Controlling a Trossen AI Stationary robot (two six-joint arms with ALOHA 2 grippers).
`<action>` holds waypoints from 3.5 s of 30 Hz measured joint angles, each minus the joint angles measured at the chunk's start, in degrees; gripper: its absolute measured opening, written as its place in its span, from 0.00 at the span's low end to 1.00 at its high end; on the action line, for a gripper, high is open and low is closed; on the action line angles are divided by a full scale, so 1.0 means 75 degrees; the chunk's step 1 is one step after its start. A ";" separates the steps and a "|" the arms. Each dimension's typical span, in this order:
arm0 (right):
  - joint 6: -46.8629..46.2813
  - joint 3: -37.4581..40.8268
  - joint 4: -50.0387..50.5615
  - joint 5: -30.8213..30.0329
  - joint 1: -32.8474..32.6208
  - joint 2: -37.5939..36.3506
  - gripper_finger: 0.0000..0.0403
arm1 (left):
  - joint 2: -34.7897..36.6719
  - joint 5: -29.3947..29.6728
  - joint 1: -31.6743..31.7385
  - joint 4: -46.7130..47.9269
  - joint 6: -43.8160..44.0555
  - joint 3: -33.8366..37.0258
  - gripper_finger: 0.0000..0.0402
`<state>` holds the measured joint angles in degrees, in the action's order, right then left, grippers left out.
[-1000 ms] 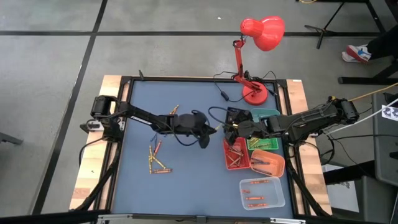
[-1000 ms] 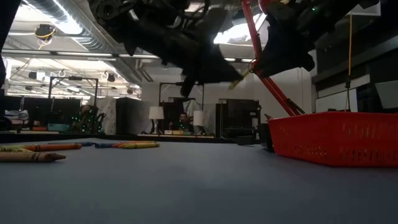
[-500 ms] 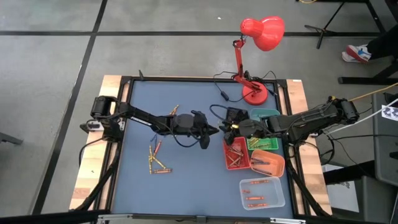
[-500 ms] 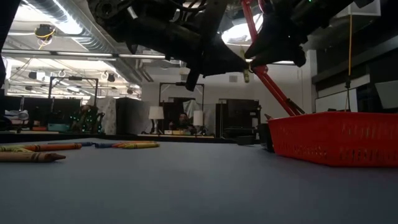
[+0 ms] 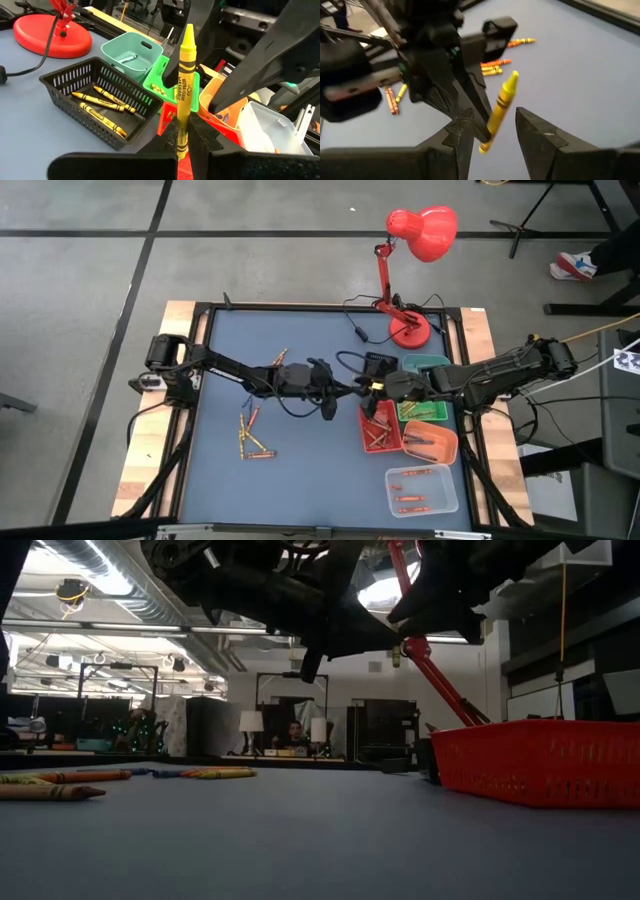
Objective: Sort crayons
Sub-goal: Put the yellow green crayon into the green basket, then put the blue crayon into the orange bin
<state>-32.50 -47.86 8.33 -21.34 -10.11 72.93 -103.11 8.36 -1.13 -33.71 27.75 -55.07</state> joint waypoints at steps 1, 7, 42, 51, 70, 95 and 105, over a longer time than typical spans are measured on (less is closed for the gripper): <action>0.0058 0.0000 -0.0092 0.0000 0.0001 0.0000 0.36 | 0.0000 0.0000 0.0000 -0.0002 0.0001 0.0000 0.01; 0.0203 0.0000 -0.0273 0.0000 0.0000 0.0020 0.34 | 0.0000 -0.0058 0.0003 -0.0003 0.0003 0.0000 0.01; 0.0268 0.0009 0.2430 0.0003 0.0003 -0.0491 0.05 | 0.0000 -0.0073 -0.0023 0.0783 0.0027 -0.0009 0.25; -0.0056 0.0009 0.5026 0.1043 0.0002 -0.1830 0.04 | 0.0000 -0.0073 -0.0023 0.1212 0.0023 -0.0009 0.26; -0.0085 0.0009 0.7444 0.1250 0.0003 -0.2139 0.08 | 0.1174 -0.0243 0.0520 0.4926 -0.0799 -0.0006 0.26; -0.0088 0.0006 0.7467 0.1786 0.0000 -0.2133 0.32 | 0.2766 0.0168 0.0651 1.1323 0.1331 0.1086 0.26; -0.0088 0.0006 0.7264 0.1784 0.0000 -0.2134 0.32 | 0.2766 0.0161 0.1032 1.0050 0.1486 0.2203 0.26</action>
<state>-33.17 -47.81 62.81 -7.97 -10.11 56.92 -82.37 9.57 6.61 41.66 38.89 -38.54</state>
